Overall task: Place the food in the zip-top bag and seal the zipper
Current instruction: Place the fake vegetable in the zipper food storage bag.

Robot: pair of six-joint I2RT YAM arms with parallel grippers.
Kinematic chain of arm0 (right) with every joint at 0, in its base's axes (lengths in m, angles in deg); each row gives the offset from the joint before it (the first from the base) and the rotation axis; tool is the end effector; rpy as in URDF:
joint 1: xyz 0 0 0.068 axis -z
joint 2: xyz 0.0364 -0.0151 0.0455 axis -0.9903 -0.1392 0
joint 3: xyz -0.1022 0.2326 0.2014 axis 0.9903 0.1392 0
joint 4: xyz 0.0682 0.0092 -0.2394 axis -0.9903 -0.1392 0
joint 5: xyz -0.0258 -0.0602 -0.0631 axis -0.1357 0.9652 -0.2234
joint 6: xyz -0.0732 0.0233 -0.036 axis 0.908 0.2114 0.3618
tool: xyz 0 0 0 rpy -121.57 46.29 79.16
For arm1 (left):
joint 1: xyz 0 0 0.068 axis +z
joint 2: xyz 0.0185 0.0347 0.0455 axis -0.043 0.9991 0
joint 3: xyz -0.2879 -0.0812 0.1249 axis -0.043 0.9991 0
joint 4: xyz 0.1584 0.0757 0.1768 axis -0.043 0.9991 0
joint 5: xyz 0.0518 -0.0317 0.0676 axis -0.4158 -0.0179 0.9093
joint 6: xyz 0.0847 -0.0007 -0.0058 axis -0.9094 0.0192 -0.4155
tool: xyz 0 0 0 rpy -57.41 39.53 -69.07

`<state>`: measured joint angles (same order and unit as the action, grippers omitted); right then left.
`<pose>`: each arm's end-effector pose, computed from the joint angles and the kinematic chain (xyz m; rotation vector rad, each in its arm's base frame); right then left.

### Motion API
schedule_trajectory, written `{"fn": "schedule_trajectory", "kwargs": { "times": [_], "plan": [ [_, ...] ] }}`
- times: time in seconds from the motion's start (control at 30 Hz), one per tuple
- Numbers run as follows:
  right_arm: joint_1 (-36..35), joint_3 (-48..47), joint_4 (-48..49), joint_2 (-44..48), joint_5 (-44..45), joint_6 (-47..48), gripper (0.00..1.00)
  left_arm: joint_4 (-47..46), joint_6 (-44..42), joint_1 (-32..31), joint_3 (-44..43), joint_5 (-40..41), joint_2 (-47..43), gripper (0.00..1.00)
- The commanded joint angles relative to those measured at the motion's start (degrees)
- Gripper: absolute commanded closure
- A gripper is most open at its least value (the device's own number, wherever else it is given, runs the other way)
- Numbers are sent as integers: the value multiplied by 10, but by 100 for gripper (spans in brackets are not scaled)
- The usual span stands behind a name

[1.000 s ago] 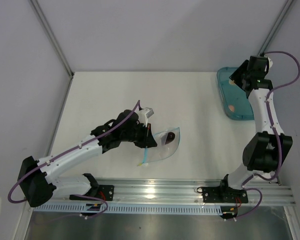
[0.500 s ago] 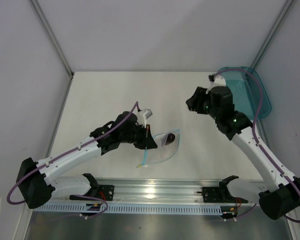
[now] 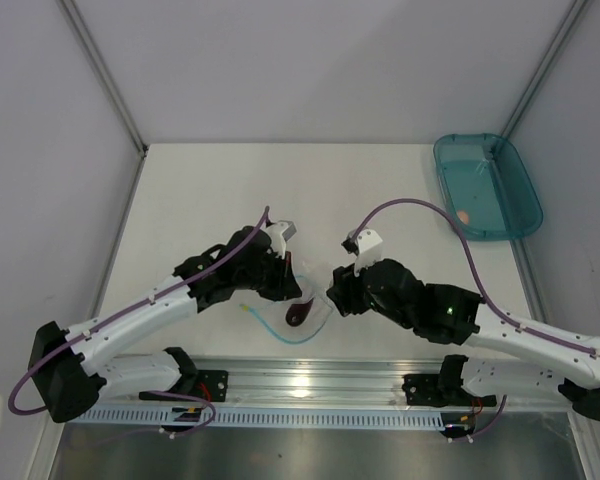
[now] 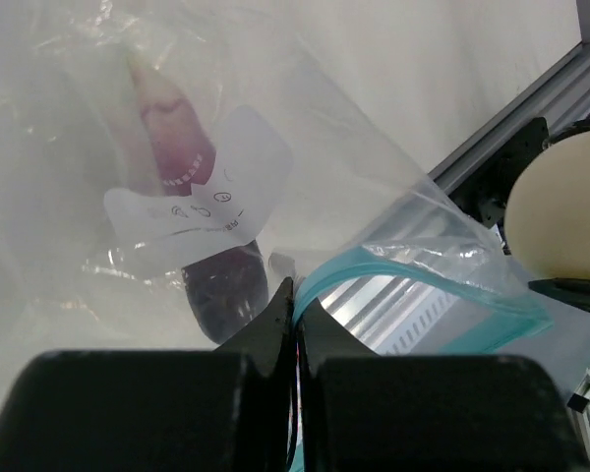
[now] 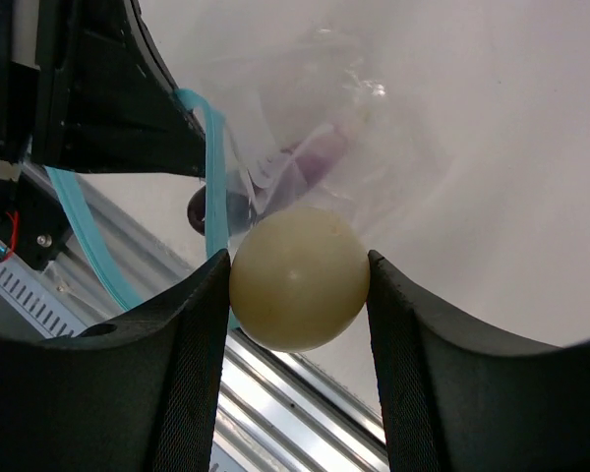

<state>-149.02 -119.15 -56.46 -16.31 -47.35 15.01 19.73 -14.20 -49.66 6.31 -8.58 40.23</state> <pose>0.1020 0.1726 0.3557 -0.6033 2.0302 0.5635 0.1434 -0.1774 0.3035 0.4216 2.4365 -0.9105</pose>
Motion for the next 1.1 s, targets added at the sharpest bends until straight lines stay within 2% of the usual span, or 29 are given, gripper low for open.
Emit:
{"fn": "schedule_trajectory", "kwargs": {
  "times": [0.0,0.2,0.33,0.53,0.63,0.83,1.07],
  "plan": [
    [-18,-33,-50,32,85,2,100,11,-14,4,-35,17,1,99],
    [-23,-36,-65,53,70,17,100,24,-15,4,-59,14,16,99],
    [-81,-40,-36,57,91,57,100,47,-3,4,-88,23,38,99],
    [-175,-50,19,41,169,104,100,49,8,4,-117,9,48,99],
    [-198,-40,53,30,190,129,100,62,5,4,-135,-1,58,99],
    [-192,-24,92,2,190,149,100,57,15,4,-142,-41,63,99],
    [-109,-17,115,-11,129,144,100,48,28,4,-130,-74,42,99]
  ]
}}
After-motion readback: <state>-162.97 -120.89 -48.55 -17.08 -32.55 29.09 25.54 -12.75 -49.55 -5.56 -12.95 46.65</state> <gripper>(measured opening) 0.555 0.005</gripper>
